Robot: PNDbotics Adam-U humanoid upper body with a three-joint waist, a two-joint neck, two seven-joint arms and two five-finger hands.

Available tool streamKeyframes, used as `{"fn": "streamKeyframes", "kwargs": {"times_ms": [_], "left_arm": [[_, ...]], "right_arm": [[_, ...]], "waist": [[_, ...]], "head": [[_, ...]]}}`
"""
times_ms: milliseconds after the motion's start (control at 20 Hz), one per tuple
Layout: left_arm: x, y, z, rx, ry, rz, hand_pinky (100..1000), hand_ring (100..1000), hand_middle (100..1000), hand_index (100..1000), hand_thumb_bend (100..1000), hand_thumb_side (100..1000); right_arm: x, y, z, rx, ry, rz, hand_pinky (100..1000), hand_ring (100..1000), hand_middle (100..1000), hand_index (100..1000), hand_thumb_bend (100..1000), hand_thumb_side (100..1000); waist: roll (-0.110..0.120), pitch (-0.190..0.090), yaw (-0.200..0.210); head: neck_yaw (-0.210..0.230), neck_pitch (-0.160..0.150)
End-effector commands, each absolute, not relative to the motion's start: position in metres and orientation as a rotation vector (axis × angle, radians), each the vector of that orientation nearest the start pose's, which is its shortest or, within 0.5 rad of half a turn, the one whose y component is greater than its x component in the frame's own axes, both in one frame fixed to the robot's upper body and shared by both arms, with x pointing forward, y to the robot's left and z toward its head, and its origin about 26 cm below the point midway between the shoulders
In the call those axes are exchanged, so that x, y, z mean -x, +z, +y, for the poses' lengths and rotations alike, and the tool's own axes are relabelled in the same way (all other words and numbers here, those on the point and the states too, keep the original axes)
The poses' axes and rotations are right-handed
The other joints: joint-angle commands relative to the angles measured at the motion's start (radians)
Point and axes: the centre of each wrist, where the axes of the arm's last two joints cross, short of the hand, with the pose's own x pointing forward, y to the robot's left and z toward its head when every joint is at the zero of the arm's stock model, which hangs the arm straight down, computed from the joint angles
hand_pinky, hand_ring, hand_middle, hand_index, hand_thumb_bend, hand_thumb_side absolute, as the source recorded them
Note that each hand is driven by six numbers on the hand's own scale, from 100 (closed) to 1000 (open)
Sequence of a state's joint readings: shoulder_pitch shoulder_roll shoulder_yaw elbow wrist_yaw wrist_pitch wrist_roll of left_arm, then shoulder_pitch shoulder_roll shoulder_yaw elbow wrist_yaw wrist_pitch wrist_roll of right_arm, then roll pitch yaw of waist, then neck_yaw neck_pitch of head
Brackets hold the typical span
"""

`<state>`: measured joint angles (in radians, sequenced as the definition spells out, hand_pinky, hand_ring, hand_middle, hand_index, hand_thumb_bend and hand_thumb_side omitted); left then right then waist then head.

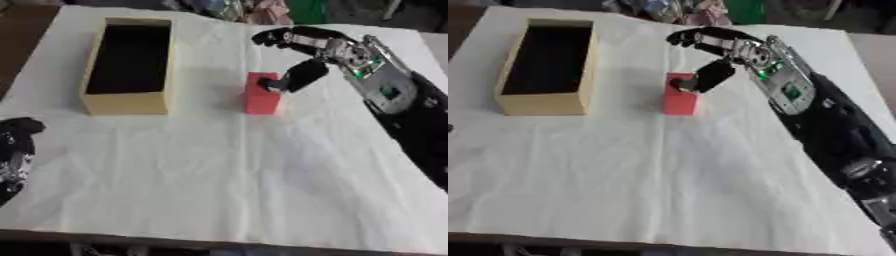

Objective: Pick up objects on the table and place them in the box.

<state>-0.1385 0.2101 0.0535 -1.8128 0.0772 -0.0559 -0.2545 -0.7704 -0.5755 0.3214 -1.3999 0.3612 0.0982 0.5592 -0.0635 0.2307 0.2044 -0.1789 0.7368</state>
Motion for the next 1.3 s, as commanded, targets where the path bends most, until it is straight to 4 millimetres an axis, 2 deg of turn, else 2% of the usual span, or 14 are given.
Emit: {"fn": "streamKeyframes", "kwargs": {"times_ms": [50, 550, 900, 1000, 1050, 1200, 1300], "left_arm": [[-0.301, 0.109, 0.282, 0.069, -0.4, -1.987, 1000, 816, 690, 762, 100, 289], [-0.301, 0.109, 0.282, 0.069, -0.398, -1.986, 1000, 816, 690, 762, 100, 291], [-0.301, 0.109, 0.282, 0.068, -0.397, -1.985, 1000, 816, 690, 761, 100, 292], [-0.301, 0.109, 0.282, 0.068, -0.397, -1.985, 1000, 816, 690, 761, 100, 293], [-0.301, 0.109, 0.282, 0.069, -0.397, -1.985, 1000, 816, 690, 761, 100, 293], [-0.301, 0.109, 0.282, 0.068, -0.397, -1.984, 1000, 816, 690, 761, 100, 294], [-0.301, 0.109, 0.282, 0.068, -0.396, -1.984, 1000, 816, 690, 761, 100, 294]], "right_arm": [[-0.418, 0.226, -0.25, 0.446, 1.443, -1.482, 1000, 1000, 959, 1000, 312, 279], [-0.432, 0.203, -0.254, 0.478, 1.435, -1.397, 1000, 1000, 956, 1000, 329, 292], [-0.436, 0.196, -0.257, 0.491, 1.428, -1.378, 1000, 1000, 943, 1000, 319, 282], [-0.436, 0.195, -0.258, 0.497, 1.425, -1.371, 1000, 1000, 916, 1000, 279, 260], [-0.437, 0.195, -0.259, 0.504, 1.422, -1.368, 1000, 1000, 895, 1000, 304, 270], [-0.437, 0.194, -0.26, 0.518, 1.419, -1.358, 997, 1000, 855, 986, 297, 249], [-0.437, 0.194, -0.26, 0.531, 1.418, -1.355, 982, 1000, 774, 943, 283, 191]], "waist": [[0.003, -0.019, 0.001], [0.002, -0.016, 0.003], [0.001, -0.014, 0.002], [0.001, -0.014, 0.002], [0.001, -0.014, 0.001], [0.0, -0.014, 0.001], [0.0, -0.014, 0.002]], "head": [[-0.004, -0.002], [-0.004, -0.003], [-0.004, -0.002], [-0.004, -0.002], [-0.004, -0.002], [-0.003, -0.002], [-0.003, -0.002]]}}
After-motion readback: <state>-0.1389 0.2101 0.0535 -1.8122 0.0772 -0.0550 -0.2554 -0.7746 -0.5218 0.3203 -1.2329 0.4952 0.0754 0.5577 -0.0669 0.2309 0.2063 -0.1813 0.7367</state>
